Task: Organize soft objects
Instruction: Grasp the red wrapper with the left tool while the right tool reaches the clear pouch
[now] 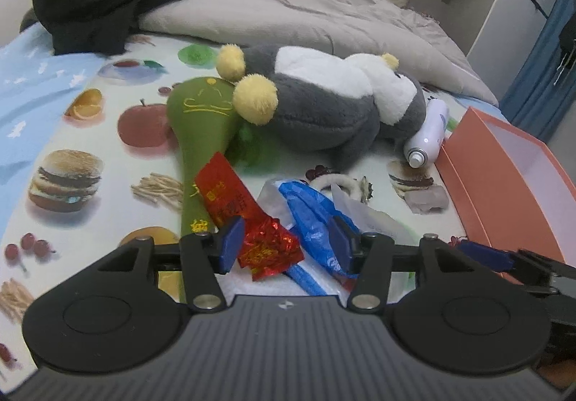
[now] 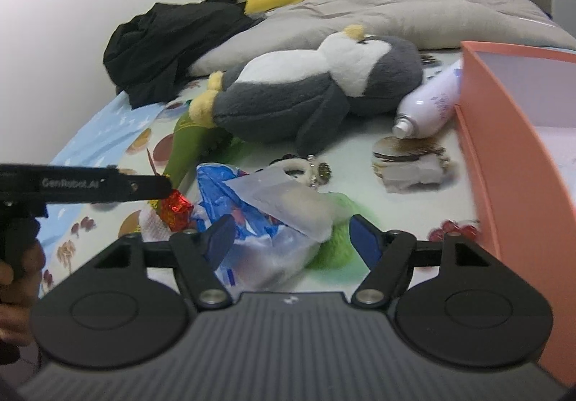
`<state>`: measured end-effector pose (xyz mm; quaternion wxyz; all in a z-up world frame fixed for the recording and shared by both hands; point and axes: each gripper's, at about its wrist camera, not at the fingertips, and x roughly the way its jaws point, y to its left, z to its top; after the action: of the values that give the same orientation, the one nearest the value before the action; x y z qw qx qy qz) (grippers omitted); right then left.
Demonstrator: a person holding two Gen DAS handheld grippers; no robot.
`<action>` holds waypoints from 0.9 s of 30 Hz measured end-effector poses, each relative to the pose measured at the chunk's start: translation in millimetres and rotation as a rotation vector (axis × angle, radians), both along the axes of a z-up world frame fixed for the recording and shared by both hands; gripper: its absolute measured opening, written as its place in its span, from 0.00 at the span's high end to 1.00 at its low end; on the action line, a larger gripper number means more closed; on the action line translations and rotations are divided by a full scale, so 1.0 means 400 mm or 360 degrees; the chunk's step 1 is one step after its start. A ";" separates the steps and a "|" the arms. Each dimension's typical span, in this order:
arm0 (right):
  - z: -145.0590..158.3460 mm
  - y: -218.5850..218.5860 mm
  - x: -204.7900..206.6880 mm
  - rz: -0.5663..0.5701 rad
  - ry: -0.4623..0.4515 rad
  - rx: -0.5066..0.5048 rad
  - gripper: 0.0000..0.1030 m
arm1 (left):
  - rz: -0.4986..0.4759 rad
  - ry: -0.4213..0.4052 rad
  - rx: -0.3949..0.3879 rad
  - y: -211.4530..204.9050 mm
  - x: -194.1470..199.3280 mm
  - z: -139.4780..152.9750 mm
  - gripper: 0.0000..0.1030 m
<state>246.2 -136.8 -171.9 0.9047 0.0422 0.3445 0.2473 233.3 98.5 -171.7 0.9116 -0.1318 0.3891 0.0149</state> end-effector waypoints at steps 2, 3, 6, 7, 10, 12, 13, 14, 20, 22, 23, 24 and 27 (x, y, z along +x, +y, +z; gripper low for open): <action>-0.008 0.017 0.018 0.0039 -0.0006 -0.0012 0.30 | -0.0003 0.0027 -0.0002 -0.002 0.018 -0.014 0.43; -0.014 0.028 0.028 0.0061 -0.0016 -0.0028 0.30 | 0.0027 0.0027 -0.0003 0.000 0.022 -0.018 0.43; -0.029 0.058 0.049 0.0111 -0.0034 -0.0078 0.31 | 0.0158 0.0006 -0.0018 0.005 0.029 -0.029 0.39; -0.036 0.067 0.056 0.0129 -0.0039 -0.0092 0.32 | 0.0179 0.0008 -0.0037 0.006 0.034 -0.036 0.39; -0.056 0.089 0.076 0.0182 -0.0031 -0.0137 0.34 | 0.0225 0.0019 -0.0064 0.008 0.041 -0.062 0.39; -0.065 0.098 0.083 0.0205 -0.0038 -0.0160 0.35 | 0.0264 0.0042 -0.0068 0.011 0.046 -0.080 0.39; -0.068 0.102 0.088 0.0218 -0.0034 -0.0167 0.37 | 0.0278 0.0052 -0.0074 0.013 0.048 -0.088 0.39; -0.071 0.105 0.092 0.0231 -0.0024 -0.0172 0.40 | 0.0283 0.0058 -0.0087 0.015 0.050 -0.095 0.39; -0.080 0.100 0.121 0.0212 0.0073 -0.0137 0.68 | 0.0304 0.0048 -0.0085 0.017 0.054 -0.114 0.39; -0.081 0.090 0.127 0.0187 0.0097 -0.0104 0.73 | 0.0302 0.0062 -0.0086 0.019 0.056 -0.120 0.40; -0.079 0.085 0.128 0.0178 0.0107 -0.0081 0.76 | 0.0303 0.0059 -0.0097 0.022 0.055 -0.122 0.40; -0.076 0.080 0.128 0.0174 0.0114 -0.0064 0.77 | 0.0298 0.0052 -0.0097 0.023 0.053 -0.122 0.42; -0.064 0.076 0.120 0.0178 0.0109 -0.0056 0.80 | 0.0286 0.0026 -0.0094 0.027 0.047 -0.116 0.56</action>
<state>294.0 -106.3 -197.6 0.8777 0.0155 0.3813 0.2898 252.0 109.1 -218.0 0.8991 -0.1930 0.3833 0.0861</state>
